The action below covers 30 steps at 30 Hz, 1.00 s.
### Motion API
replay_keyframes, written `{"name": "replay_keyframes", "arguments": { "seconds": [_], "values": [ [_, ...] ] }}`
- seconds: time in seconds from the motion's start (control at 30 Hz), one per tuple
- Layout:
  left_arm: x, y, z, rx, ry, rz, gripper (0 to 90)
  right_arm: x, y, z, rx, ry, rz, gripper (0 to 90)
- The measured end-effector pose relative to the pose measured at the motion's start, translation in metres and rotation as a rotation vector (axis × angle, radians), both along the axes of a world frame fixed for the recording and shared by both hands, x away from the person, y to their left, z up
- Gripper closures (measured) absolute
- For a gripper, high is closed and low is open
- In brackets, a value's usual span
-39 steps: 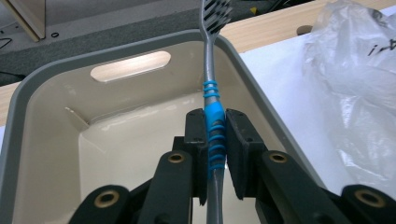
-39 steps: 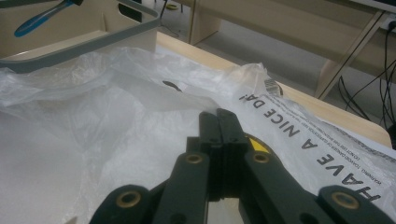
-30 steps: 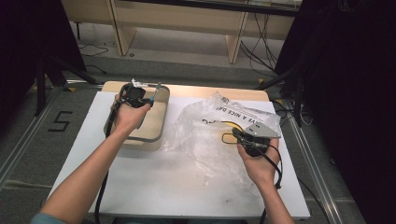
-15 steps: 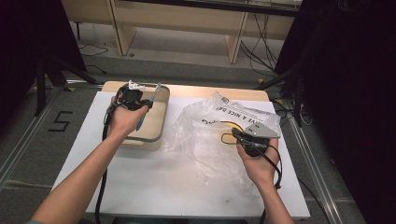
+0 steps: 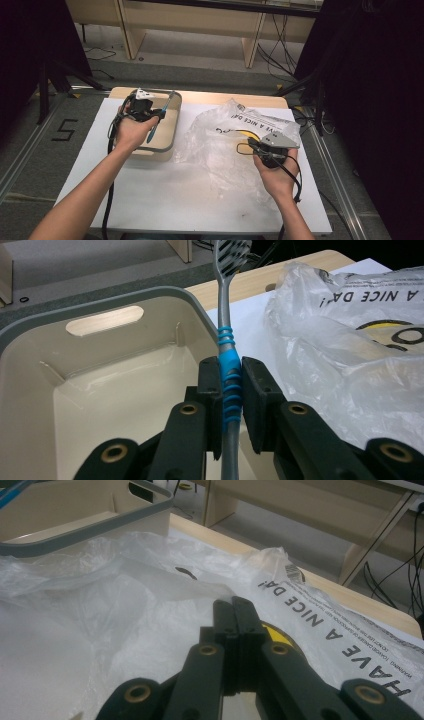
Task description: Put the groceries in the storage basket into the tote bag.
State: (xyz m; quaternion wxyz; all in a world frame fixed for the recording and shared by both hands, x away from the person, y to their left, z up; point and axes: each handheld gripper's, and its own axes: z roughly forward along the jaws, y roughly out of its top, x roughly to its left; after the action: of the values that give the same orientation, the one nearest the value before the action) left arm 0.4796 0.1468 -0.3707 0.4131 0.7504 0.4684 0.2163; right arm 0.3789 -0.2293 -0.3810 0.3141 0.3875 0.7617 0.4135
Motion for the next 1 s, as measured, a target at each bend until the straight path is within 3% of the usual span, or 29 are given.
{"name": "replay_keyframes", "arguments": {
  "seconds": [0.17,1.0],
  "values": [
    [-0.008,-0.003,0.000,-0.022,0.008,-0.025,78.8,0.000,0.000,0.000,0.000,0.000,0.001,90.0],
    [-0.036,-0.016,0.002,-0.032,-0.014,-0.103,78.8,0.000,0.001,-0.001,-0.002,0.000,0.003,90.0]
  ]
}}
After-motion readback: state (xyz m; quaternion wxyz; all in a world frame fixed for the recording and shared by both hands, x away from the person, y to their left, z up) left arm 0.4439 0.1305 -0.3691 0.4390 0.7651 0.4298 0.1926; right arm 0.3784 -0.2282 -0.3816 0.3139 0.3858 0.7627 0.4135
